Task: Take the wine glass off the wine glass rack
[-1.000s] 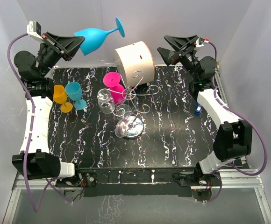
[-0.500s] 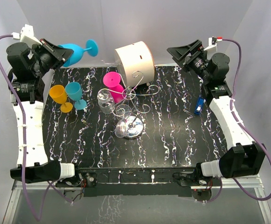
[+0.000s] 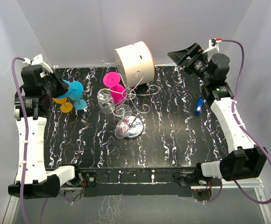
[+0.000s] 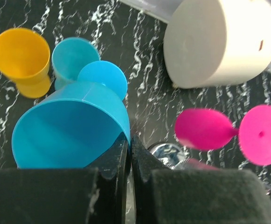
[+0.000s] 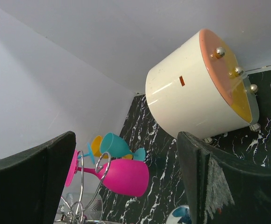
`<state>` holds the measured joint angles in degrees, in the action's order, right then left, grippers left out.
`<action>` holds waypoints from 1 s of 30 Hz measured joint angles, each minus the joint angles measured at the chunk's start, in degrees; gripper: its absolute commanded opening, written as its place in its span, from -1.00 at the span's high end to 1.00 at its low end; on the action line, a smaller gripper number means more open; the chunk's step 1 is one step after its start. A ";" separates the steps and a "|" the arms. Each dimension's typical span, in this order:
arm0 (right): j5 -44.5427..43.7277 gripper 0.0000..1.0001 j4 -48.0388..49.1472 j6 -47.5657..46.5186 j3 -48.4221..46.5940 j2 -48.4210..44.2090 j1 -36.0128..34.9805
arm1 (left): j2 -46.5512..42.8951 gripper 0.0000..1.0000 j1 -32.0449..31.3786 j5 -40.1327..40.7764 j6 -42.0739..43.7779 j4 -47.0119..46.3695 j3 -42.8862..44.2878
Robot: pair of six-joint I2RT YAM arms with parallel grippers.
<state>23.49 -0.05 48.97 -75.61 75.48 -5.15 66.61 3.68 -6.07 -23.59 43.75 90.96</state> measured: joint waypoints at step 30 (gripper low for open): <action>0.39 -0.78 -0.24 -0.46 0.35 1.11 0.00 | 18.49 1.00 -4.00 15.67 8.59 7.67 -9.88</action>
<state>23.88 -0.30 48.51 -75.26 76.60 -5.15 85.10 -0.32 9.61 -15.00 51.42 81.08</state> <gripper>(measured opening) 0.887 0.021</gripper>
